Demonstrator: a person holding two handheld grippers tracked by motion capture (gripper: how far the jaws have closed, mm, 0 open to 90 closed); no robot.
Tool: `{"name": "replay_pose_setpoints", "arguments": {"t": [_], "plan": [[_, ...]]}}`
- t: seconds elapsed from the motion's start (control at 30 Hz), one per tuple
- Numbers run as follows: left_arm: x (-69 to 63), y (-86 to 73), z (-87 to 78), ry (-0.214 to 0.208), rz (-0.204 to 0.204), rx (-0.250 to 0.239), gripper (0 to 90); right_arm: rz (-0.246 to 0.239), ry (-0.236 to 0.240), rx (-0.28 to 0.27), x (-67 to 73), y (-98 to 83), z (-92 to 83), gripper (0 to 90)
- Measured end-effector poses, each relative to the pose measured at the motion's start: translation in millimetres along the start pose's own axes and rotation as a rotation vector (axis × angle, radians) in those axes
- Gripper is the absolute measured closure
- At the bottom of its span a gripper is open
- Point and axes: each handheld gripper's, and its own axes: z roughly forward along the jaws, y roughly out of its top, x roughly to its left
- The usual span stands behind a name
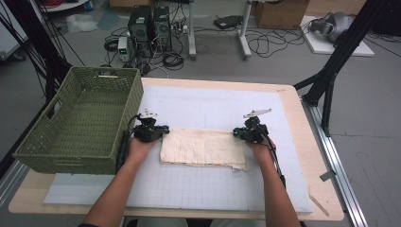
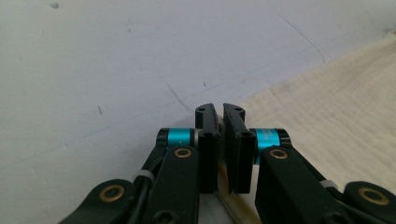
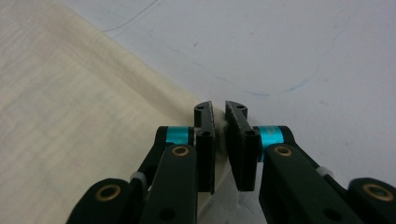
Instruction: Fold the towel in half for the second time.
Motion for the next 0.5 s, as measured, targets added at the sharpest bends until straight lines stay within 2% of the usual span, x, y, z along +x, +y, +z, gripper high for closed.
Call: {"name": "replay_pose_setpoints", "arguments": {"t": [0.03, 0.13, 0.2, 0.33, 0.4, 0.43, 0.5], "plan": [[0.9, -0.2, -1.3, -0.004, 0.001, -0.008, 84.3, -0.008, -0.010, -0.006, 0.7, 0.2, -0.8, 84.1], [1.3, -0.7, -4.7, 0.002, -0.018, -0.049, 84.6, -0.010, -0.037, -0.083, 1.0, 2.4, -8.3, 84.6], [-1.3, 0.7, -8.0, 0.005, -0.022, -0.087, 84.7, -0.035, -0.059, -0.124, 2.9, 5.0, -13.7, 84.6], [-6.9, 4.7, -17.8, -0.003, -0.003, -0.162, 84.6, -0.056, -0.065, -0.132, 4.0, 3.9, -19.9, 84.6], [-9.1, 4.4, -22.1, -0.009, 0.015, -0.167, 84.6, -0.038, -0.047, -0.128, 3.2, 1.6, -22.1, 84.0], [-10.2, 3.1, -23.9, -0.011, 0.007, -0.177, 84.5, -0.028, -0.042, -0.140, 3.3, 1.5, -24.0, 83.9], [-12.3, 0.4, -27.3, -0.009, 0.017, -0.173, 84.4, -0.052, -0.054, -0.190, 7.7, -0.5, -29.6, 84.0]]}}
